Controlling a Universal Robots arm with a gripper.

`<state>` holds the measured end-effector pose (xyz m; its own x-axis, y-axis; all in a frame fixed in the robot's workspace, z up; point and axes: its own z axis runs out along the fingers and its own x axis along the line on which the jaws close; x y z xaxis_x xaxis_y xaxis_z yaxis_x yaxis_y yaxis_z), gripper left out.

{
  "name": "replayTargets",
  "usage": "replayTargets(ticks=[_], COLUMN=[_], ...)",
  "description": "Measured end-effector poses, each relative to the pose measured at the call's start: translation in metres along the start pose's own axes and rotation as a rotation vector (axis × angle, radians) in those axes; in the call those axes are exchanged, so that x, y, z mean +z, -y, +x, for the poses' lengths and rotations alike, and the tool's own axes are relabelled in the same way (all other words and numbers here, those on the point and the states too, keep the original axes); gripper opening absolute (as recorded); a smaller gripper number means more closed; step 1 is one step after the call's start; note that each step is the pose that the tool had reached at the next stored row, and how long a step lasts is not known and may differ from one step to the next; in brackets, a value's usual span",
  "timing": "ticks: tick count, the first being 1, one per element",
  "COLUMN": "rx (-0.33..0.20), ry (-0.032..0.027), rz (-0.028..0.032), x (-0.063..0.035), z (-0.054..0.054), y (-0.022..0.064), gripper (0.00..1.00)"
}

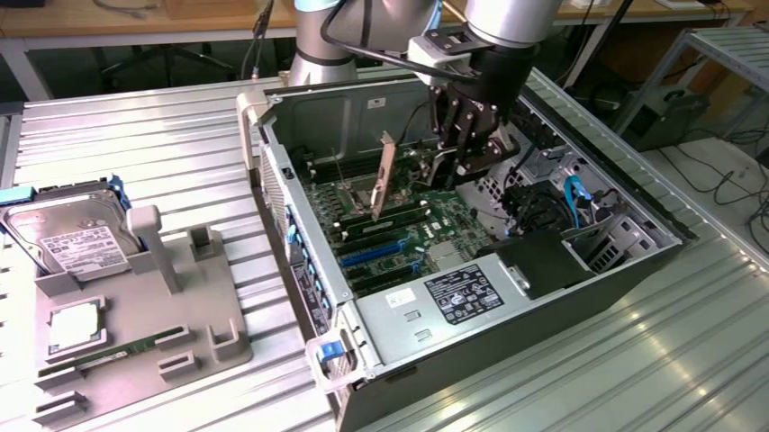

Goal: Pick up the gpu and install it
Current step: 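Insert the gpu into the slot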

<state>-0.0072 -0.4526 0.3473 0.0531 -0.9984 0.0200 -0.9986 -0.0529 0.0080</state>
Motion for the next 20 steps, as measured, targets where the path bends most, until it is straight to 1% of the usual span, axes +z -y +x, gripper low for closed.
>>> replayTargets(ticks=[5,11,20], rx=[0.000,0.000,0.000], ry=[0.0000,0.0000,0.0001], rz=[-0.0007,-0.0029,-0.0052], x=[0.0030,0.0067,0.0097], z=[0.0005,0.0006,0.0005], y=[0.0000,0.0000,0.0000], gripper=[0.28,0.28,0.28])
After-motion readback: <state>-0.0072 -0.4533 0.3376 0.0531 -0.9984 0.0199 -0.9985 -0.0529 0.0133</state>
